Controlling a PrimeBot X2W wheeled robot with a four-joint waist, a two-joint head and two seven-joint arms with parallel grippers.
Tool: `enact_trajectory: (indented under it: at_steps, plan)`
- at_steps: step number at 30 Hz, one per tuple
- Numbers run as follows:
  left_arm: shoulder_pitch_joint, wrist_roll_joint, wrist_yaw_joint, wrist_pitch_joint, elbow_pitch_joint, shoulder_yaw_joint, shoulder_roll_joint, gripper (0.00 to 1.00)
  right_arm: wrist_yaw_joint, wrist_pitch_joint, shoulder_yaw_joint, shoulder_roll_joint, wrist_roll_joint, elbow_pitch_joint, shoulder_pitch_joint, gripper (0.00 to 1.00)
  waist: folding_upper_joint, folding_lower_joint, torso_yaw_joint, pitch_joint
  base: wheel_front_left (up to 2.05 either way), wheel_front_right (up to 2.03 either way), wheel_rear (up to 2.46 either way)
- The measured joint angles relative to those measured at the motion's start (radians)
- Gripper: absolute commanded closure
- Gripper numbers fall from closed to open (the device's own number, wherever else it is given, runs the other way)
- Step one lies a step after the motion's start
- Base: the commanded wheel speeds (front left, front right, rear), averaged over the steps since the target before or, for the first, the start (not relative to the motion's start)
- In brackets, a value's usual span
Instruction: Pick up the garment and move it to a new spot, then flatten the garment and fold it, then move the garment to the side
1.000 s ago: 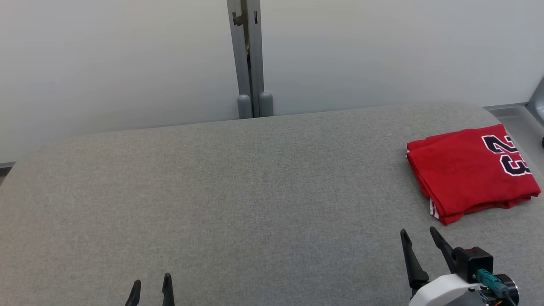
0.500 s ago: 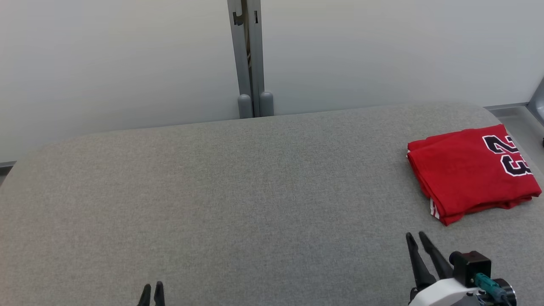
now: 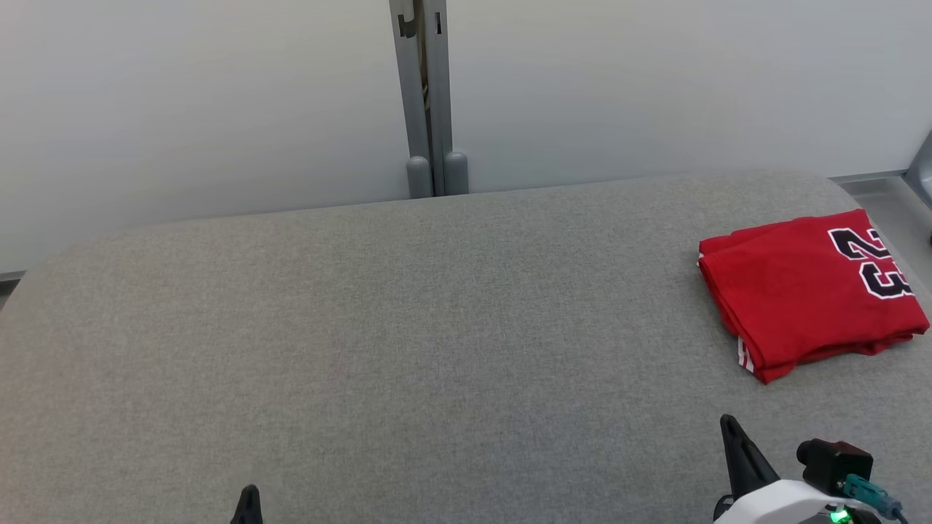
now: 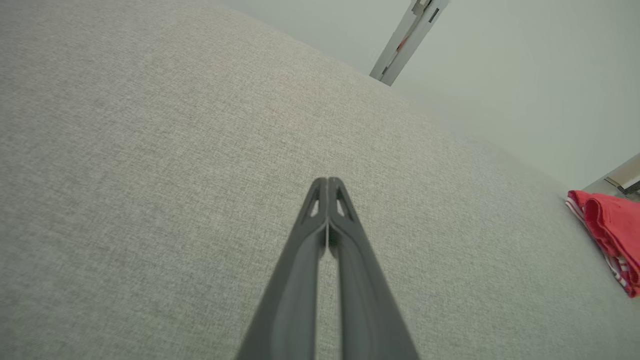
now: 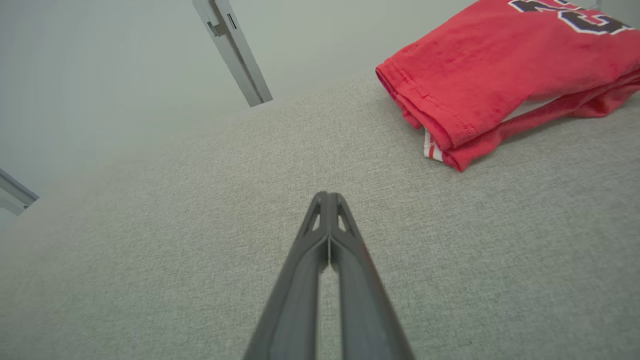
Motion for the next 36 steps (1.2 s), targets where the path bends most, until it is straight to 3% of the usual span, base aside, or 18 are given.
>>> enact_trajectory:
  at_steps: [36]
  plan:
    - [-0.123,-0.456,-0.004,0.138,-0.028,0.073,0.0,1.0,0.0,0.135,-0.056,-0.001,0.533,-0.053,-0.056,1.0,0.0,0.0,0.0,0.031,0.0,0.0,0.0]
